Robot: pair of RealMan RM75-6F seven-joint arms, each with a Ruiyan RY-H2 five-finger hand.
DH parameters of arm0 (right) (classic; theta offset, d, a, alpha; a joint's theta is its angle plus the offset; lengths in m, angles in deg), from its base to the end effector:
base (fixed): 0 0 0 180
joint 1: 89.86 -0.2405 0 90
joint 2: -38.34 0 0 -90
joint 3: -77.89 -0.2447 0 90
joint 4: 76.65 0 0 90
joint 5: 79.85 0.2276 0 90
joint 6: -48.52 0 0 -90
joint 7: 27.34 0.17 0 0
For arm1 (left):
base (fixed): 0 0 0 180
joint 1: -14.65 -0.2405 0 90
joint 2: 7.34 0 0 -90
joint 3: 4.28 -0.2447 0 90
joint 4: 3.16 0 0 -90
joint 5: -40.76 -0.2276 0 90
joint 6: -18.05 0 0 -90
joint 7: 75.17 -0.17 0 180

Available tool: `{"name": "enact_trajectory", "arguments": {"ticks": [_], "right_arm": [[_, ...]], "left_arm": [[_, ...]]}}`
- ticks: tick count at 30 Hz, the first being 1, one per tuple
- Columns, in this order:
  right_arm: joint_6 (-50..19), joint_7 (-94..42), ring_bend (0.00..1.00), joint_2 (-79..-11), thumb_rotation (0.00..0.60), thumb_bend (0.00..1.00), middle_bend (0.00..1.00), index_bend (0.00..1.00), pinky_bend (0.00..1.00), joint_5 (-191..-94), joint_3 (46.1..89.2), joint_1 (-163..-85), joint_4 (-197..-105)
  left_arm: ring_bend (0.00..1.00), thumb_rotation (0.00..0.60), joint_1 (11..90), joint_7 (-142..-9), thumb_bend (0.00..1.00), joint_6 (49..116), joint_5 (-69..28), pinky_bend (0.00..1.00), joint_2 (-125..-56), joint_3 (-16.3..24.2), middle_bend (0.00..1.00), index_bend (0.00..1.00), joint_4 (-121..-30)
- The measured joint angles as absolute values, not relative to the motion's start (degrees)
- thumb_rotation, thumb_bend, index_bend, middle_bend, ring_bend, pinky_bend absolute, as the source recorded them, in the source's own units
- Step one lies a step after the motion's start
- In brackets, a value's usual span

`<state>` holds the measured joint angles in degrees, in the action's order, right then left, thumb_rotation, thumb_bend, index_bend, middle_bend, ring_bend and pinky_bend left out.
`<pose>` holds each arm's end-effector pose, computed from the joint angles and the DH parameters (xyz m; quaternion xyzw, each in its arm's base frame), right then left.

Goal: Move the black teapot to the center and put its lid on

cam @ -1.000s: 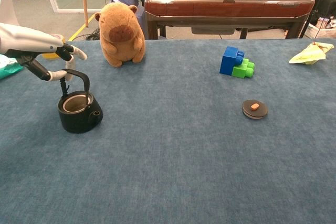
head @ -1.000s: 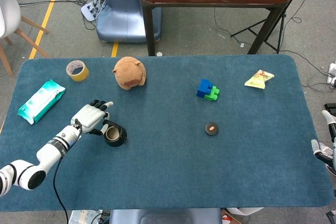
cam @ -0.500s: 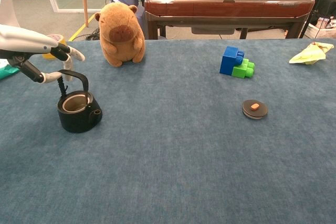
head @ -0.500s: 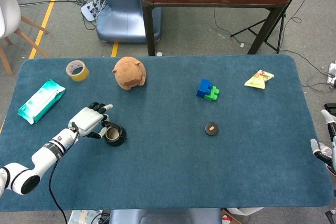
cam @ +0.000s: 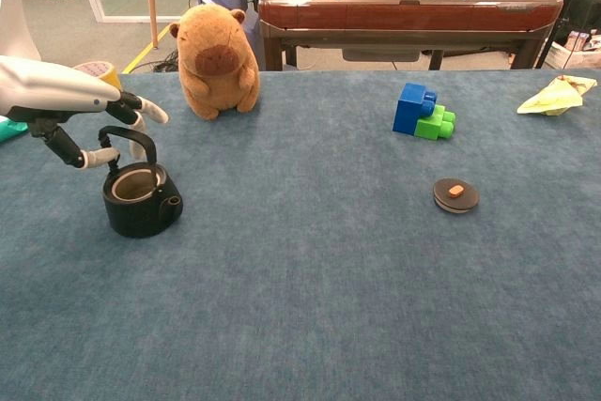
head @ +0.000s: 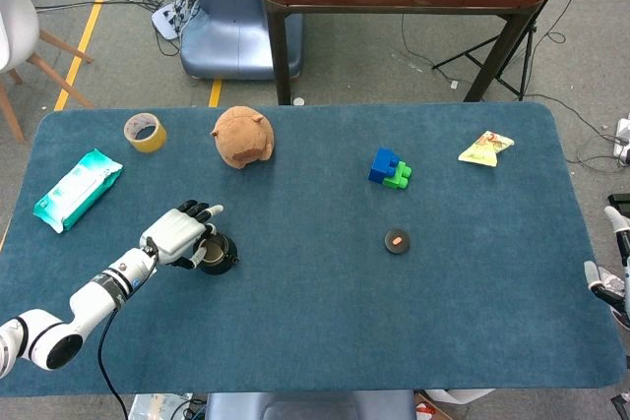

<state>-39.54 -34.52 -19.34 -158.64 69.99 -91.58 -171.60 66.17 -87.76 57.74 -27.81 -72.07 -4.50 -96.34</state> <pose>-0.3239 -0.2072 0.2005 0.5509 -0.3312 0.3355 0.6886 -0.1665 0.3697 0.0274 -0.8486 -0.3059 -0.2208 0.3709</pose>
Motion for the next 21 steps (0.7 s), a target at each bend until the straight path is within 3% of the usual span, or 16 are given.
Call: {"name": "enact_trajectory", "arguments": {"ticks": [21], "right_arm": [[-39.4,-34.0,0.14,-19.5,0.6,0.35,0.22,0.12,0.15,-158.3,70.0,-91.4,-171.1]], "left_arm": [[0.09,0.6,65.9,-88.4,0.52,57.5,-27.7,0.03,-73.8,-3.4,0.17,0.53,-95.8]]}}
